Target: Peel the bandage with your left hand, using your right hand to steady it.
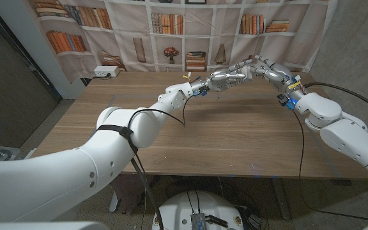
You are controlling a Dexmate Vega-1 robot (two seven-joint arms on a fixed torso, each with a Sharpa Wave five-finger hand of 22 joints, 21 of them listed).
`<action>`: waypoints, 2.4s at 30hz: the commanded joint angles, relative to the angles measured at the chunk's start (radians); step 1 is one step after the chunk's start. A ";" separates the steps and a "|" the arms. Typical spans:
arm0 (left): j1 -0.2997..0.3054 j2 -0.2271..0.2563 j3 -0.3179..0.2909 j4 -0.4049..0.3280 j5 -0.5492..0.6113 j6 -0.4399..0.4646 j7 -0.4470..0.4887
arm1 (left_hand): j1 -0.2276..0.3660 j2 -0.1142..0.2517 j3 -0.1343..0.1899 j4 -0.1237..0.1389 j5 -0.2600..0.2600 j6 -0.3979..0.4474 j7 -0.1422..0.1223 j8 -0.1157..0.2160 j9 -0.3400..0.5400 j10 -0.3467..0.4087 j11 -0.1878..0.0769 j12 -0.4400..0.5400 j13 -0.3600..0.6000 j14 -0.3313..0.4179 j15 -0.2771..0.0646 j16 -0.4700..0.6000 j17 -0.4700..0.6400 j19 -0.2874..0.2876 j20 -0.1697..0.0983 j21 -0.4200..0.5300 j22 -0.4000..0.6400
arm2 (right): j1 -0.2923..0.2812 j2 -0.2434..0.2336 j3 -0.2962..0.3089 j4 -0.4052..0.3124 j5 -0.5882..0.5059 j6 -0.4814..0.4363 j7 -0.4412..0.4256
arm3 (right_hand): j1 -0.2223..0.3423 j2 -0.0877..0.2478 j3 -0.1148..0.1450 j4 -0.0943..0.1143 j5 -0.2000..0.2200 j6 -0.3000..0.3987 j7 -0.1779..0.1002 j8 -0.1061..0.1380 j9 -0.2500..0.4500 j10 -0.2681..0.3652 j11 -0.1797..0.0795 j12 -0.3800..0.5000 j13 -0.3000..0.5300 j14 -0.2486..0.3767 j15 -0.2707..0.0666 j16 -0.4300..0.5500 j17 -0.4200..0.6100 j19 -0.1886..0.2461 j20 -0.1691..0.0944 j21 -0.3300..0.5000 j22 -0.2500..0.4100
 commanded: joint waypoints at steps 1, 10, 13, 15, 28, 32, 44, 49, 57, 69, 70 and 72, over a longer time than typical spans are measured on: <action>0.002 0.005 0.010 0.000 -0.003 -0.010 -0.015 | 0.002 0.007 0.000 -0.001 0.001 0.010 0.003 0.002 0.001 -0.001 -0.003 0.008 0.001 0.003 -0.096 -0.001 0.004 -0.002 0.007 0.009 0.002 | -0.002 -0.012 -0.003 0.009 0.016 0.019 0.029 | 0.018 -0.002 0.013 -0.004 0.020 0.009 0.001 0.002 0.001 -0.003 0.003 -0.003 0.003 0.002 0.000 -0.003 -0.002 0.004 0.000 -0.001 0.005; 0.004 0.009 0.013 0.000 -0.013 -0.009 -0.025 | 0.001 0.007 0.000 -0.001 0.000 0.009 0.003 0.000 0.001 -0.002 -0.003 0.009 0.000 0.005 -0.096 -0.002 0.005 -0.004 0.009 0.010 0.000 | 0.001 -0.009 -0.008 0.019 0.019 0.041 0.046 | -0.014 -0.036 0.001 0.011 0.047 0.003 0.008 -0.001 0.000 -0.006 0.019 -0.011 0.007 -0.003 0.011 -0.002 -0.001 -0.001 0.009 -0.003 0.005; 0.004 0.010 0.016 0.000 -0.013 -0.008 -0.021 | 0.001 0.006 0.000 -0.001 0.000 0.009 0.002 0.000 0.001 -0.001 -0.003 0.009 0.000 0.005 -0.096 -0.002 0.006 -0.005 0.008 0.010 0.000 | 0.004 -0.009 -0.011 0.022 0.021 0.046 0.053 | -0.022 -0.040 0.000 0.014 0.052 0.003 0.010 -0.002 0.000 -0.008 0.022 -0.013 0.007 -0.005 0.015 -0.002 -0.001 -0.002 0.012 -0.004 0.005; 0.006 0.010 0.013 0.000 -0.016 -0.007 -0.021 | 0.001 0.006 0.000 -0.001 0.000 0.008 0.003 0.000 0.001 -0.001 -0.003 0.010 0.000 0.005 -0.096 -0.002 0.006 -0.006 0.009 0.010 0.000 | 0.005 -0.006 -0.012 0.022 0.025 0.044 0.051 | -0.028 -0.043 -0.002 0.017 0.057 0.003 0.011 -0.002 0.000 -0.007 0.022 -0.014 0.008 -0.007 0.016 -0.002 0.000 -0.003 0.013 -0.004 0.005; 0.007 0.015 0.015 0.000 -0.018 -0.010 -0.023 | 0.001 0.005 0.000 -0.001 -0.001 0.008 0.006 -0.001 0.001 -0.001 -0.003 0.011 0.000 0.006 -0.096 -0.004 0.009 -0.008 0.011 0.013 -0.001 | 0.012 -0.015 -0.022 0.018 0.018 0.043 0.058 | -0.049 -0.060 -0.007 0.020 0.068 0.006 0.012 -0.001 -0.001 0.011 0.012 -0.011 0.011 0.006 0.008 0.004 0.000 -0.004 0.014 -0.004 0.005; 0.009 0.015 0.016 0.000 -0.017 -0.009 -0.020 | 0.001 0.006 0.000 -0.001 -0.001 0.009 0.006 -0.001 0.001 0.000 -0.003 0.012 0.000 0.006 -0.096 -0.005 0.008 -0.008 0.011 0.014 -0.002 | 0.013 -0.019 -0.022 0.016 0.018 0.042 0.060 | -0.056 -0.068 -0.010 0.021 0.068 0.003 0.012 -0.002 -0.001 0.021 0.008 -0.007 0.012 0.009 0.006 0.004 -0.001 -0.005 0.014 -0.004 0.005; 0.008 0.010 0.018 0.000 -0.013 -0.003 0.004 | 0.000 0.006 0.001 -0.001 -0.002 0.011 0.004 -0.001 0.000 -0.001 -0.003 0.013 -0.001 0.007 -0.096 -0.007 0.010 -0.010 0.013 0.016 -0.002 | 0.015 -0.039 -0.023 0.004 0.018 0.024 0.069 | -0.042 -0.081 -0.002 0.007 0.071 -0.013 0.011 -0.008 0.000 0.012 -0.004 -0.004 0.021 0.013 0.014 -0.003 -0.004 -0.018 0.014 -0.008 0.005; 0.007 0.010 0.021 0.000 -0.011 -0.003 0.002 | 0.000 0.006 0.001 -0.001 -0.002 0.012 0.004 -0.001 0.000 -0.001 -0.003 0.014 -0.001 0.008 -0.096 -0.007 0.011 -0.010 0.013 0.016 -0.003 | 0.011 -0.034 -0.020 0.005 0.027 0.025 0.064 | -0.030 -0.078 0.007 0.003 0.073 -0.013 0.017 -0.007 0.000 0.027 -0.010 0.004 0.025 0.022 0.002 -0.002 -0.004 -0.018 0.011 -0.008 0.005; 0.003 0.009 0.030 0.000 -0.010 -0.003 0.000 | 0.000 0.005 0.001 -0.001 -0.002 0.015 0.004 0.000 0.000 -0.002 -0.003 0.014 -0.002 0.008 -0.096 -0.008 0.012 -0.011 0.014 0.017 -0.003 | 0.021 -0.032 -0.031 0.008 0.031 0.005 0.063 | -0.013 -0.070 0.018 0.001 0.075 0.000 0.018 -0.001 0.000 0.053 -0.031 0.016 0.031 0.038 -0.019 0.003 -0.002 -0.011 0.002 -0.004 0.005; 0.001 0.014 0.040 0.000 -0.017 -0.009 -0.015 | 0.000 0.004 0.001 -0.002 -0.002 0.014 0.003 -0.001 0.000 -0.003 -0.003 0.015 -0.002 0.010 -0.096 -0.008 0.016 -0.012 0.014 0.020 -0.004 | 0.028 -0.025 -0.033 0.031 0.048 0.012 0.078 | -0.005 -0.068 0.012 0.004 0.067 -0.001 0.010 -0.001 0.000 0.021 -0.022 0.007 0.038 0.026 -0.017 -0.001 0.000 -0.009 0.000 -0.003 0.005; 0.001 0.014 0.042 0.000 -0.016 -0.010 -0.015 | 0.000 0.004 0.001 -0.002 -0.002 0.014 0.002 -0.001 0.000 -0.002 -0.003 0.015 -0.002 0.010 -0.096 -0.008 0.016 -0.012 0.014 0.020 -0.004 | 0.028 -0.026 -0.034 0.030 0.049 0.010 0.076 | -0.004 -0.068 0.012 0.004 0.067 -0.002 0.010 -0.001 0.000 0.021 -0.022 0.007 0.038 0.026 -0.017 -0.001 0.000 -0.008 0.000 -0.003 0.005; 0.000 0.014 0.043 0.000 -0.017 -0.010 -0.013 | 0.000 0.005 0.001 -0.002 -0.002 0.016 0.001 0.000 0.000 -0.002 -0.002 0.016 -0.001 0.009 -0.096 -0.010 0.015 -0.013 0.014 0.020 -0.004 | 0.030 -0.023 -0.034 0.035 0.055 0.013 0.082 | -0.002 -0.067 0.012 0.004 0.067 -0.001 0.008 -0.001 0.000 0.024 -0.024 0.009 0.039 0.027 -0.019 0.000 0.000 -0.008 0.000 -0.003 0.005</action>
